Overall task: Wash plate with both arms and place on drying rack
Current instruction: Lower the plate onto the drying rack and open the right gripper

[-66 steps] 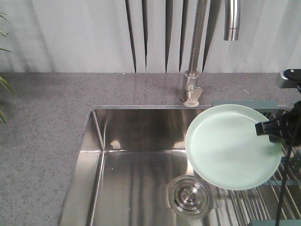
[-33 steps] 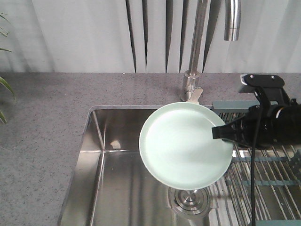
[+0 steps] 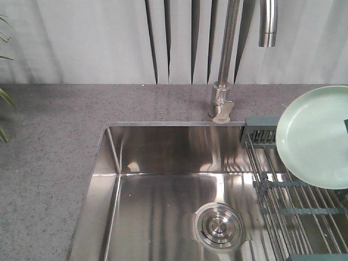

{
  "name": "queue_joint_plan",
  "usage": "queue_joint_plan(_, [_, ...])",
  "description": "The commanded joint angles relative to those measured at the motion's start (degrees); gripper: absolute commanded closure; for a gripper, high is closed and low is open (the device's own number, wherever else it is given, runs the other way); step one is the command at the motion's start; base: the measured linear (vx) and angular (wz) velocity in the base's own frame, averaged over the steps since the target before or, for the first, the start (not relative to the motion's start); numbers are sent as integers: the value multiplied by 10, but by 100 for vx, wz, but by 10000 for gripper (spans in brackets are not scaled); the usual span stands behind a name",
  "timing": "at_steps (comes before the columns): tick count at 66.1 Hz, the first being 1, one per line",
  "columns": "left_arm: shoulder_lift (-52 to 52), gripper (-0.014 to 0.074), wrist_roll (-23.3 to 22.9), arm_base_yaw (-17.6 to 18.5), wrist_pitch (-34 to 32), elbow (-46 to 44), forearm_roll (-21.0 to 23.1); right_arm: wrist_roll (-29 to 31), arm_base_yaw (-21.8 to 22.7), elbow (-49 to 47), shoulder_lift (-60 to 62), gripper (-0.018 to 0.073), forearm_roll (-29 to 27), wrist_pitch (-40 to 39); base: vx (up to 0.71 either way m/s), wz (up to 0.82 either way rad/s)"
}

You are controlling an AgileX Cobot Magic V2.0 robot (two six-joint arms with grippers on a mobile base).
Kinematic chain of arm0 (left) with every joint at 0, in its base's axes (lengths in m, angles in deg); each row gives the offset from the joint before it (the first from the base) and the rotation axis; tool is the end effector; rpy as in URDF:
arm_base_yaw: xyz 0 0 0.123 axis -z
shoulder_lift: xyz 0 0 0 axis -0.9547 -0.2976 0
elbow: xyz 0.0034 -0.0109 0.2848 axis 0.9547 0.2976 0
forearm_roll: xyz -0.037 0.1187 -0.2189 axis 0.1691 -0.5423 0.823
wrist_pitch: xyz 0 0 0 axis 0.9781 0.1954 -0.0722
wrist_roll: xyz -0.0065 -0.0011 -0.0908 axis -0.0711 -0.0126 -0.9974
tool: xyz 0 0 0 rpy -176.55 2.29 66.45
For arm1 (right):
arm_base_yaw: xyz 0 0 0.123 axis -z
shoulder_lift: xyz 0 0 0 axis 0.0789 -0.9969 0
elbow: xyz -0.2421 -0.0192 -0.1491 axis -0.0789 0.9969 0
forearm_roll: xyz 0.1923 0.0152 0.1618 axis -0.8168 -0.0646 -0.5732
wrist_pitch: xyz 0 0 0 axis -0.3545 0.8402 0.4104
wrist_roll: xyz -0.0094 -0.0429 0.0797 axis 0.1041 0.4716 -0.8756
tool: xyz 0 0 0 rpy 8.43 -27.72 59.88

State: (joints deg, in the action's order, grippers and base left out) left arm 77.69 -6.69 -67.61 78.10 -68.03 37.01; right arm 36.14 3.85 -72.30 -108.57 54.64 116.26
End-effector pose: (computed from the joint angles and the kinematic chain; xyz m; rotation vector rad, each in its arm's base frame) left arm 0.0283 -0.0339 0.2783 0.4150 1.8430 -0.3226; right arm 0.2458 -0.0258 0.3532 -0.0790 2.3949 -0.4613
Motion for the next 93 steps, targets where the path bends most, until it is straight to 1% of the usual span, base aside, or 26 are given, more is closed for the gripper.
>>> queue_joint_plan(1, [-12, 602, -6, 2, -38, -13, 17, -2, 19, -18, -9, 561, 54, -18, 0, 0])
queue_joint_plan(7, [-12, 602, -6, 2, -38, -13, 17, -2, 24, -18, -35, 561, 66, -15, 0, 0])
queue_joint_plan(29, [-12, 602, -6, 2, -38, -13, 17, 3, 19, -18, -124, 557, 60, -10, 0, 0])
queue_joint_plan(47, [-12, 602, -6, 2, -38, -13, 17, 4, 16, -16, -171, 551, 64, 17, 0, 0])
queue_joint_plan(53, [-12, 602, -6, 2, -38, -13, 17, 4, 16, -16, -186, 540, 67, 33, 0, 0])
queue_joint_plan(59, [-12, 602, -6, 2, -38, -13, 17, 4, 17, -16, -191, 511, 67, 35, 0, 0])
queue_joint_plan(67, [-12, 602, -6, 2, -38, -13, 17, 4, 17, -16, -191, 424, 70, 32, 0, 0])
queue_joint_plan(74, [-12, 602, -6, 2, -38, -13, 17, 1, 17, -16, -190, 295, 70, 34, 0, 0])
queue_joint_plan(77, [-12, 602, -6, 2, -38, -13, 17, -1, 17, -16, -189, 225, 73, 34, 0, 0])
queue_joint_plan(84, [-12, 602, -6, 2, -38, -13, 17, -26, 17, -16, -180, 81, 101, 35, 0, 0])
queue_joint_plan(89, [-12, 602, -6, 2, -38, -13, 17, -43, 17, -17, -162, 32, 114, 34, 0, 0])
queue_joint_plan(93, [-12, 602, -6, 2, -38, -13, 17, -47, 16, -17, -139, 34, 113, 24, 0, 0])
